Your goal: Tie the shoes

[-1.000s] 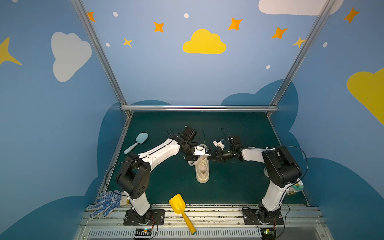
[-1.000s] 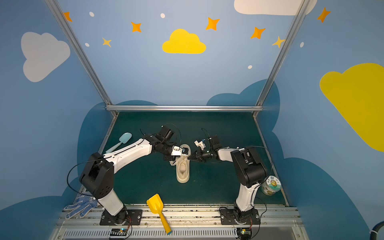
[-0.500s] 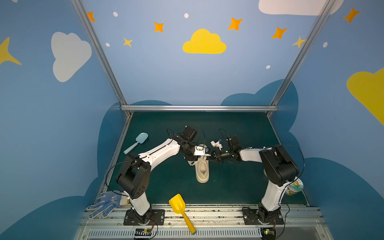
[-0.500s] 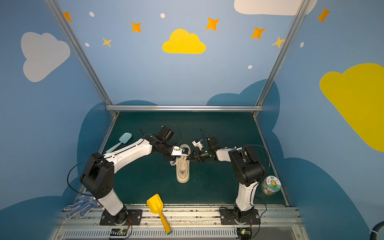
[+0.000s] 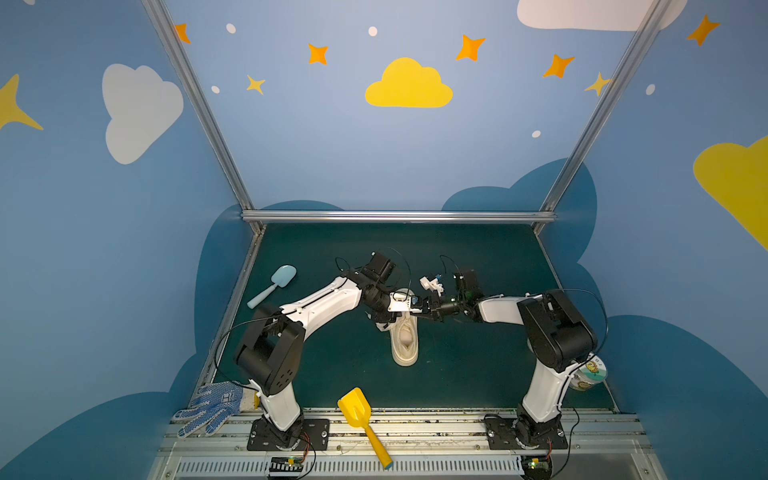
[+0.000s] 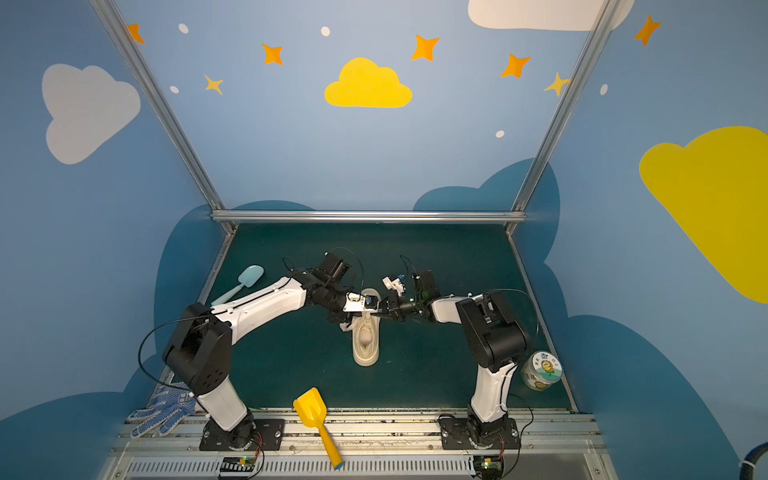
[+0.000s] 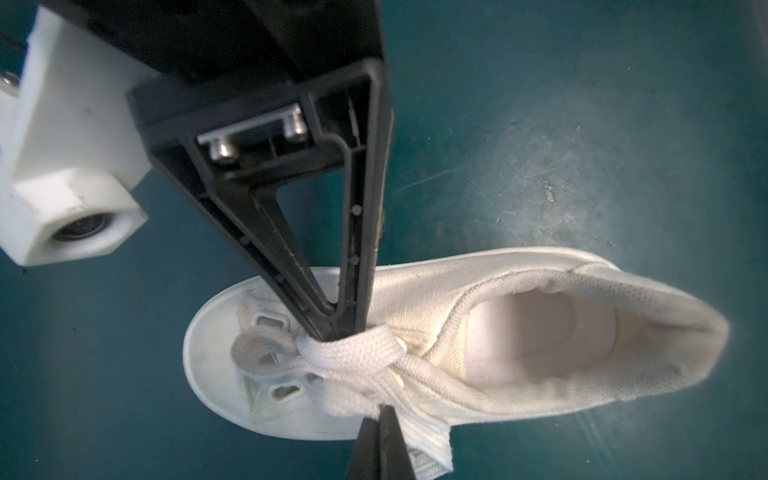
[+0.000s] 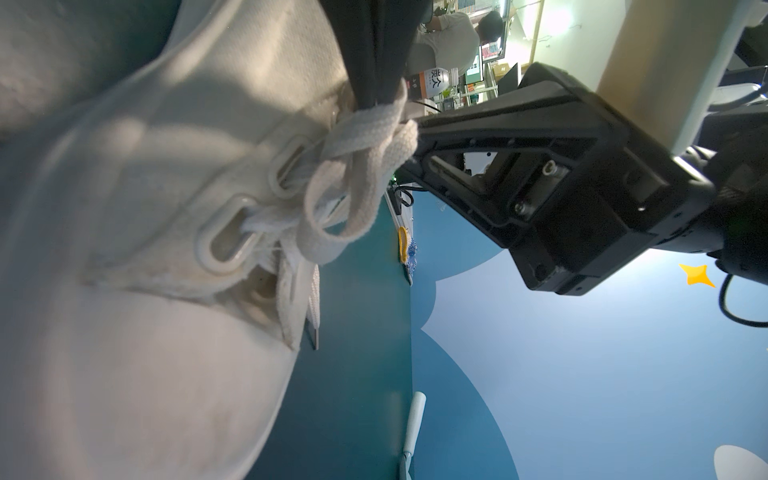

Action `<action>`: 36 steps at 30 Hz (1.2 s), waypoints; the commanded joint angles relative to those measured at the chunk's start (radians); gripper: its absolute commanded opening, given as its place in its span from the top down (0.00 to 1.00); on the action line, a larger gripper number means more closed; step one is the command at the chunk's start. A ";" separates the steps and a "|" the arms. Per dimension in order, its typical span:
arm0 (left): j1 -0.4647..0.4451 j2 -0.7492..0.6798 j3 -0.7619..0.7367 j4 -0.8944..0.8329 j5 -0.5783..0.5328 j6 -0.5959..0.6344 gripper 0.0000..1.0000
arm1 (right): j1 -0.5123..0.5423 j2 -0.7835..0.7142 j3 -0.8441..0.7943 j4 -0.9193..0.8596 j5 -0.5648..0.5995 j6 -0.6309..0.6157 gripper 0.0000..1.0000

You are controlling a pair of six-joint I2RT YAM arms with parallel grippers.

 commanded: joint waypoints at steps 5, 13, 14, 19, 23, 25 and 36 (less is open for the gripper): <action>0.000 0.027 0.009 -0.007 0.028 -0.018 0.97 | 0.010 0.031 -0.013 0.043 -0.009 0.013 0.95; 0.000 0.029 0.007 -0.002 0.032 -0.024 0.97 | 0.013 0.060 -0.034 0.210 -0.043 0.113 0.95; -0.001 0.031 0.009 -0.002 0.031 -0.025 0.97 | 0.013 0.064 -0.036 0.233 -0.049 0.129 0.95; 0.000 0.032 0.012 -0.005 0.030 -0.026 0.97 | 0.014 0.071 -0.046 0.296 -0.059 0.167 0.96; -0.001 0.032 0.011 -0.004 0.030 -0.030 0.97 | 0.014 0.075 -0.047 0.321 -0.070 0.188 0.97; 0.000 0.035 0.009 0.001 0.029 -0.035 0.97 | 0.014 0.073 -0.051 0.321 -0.071 0.193 0.97; 0.002 0.059 0.031 -0.007 0.026 -0.059 0.97 | 0.020 0.073 -0.067 0.353 -0.086 0.203 0.99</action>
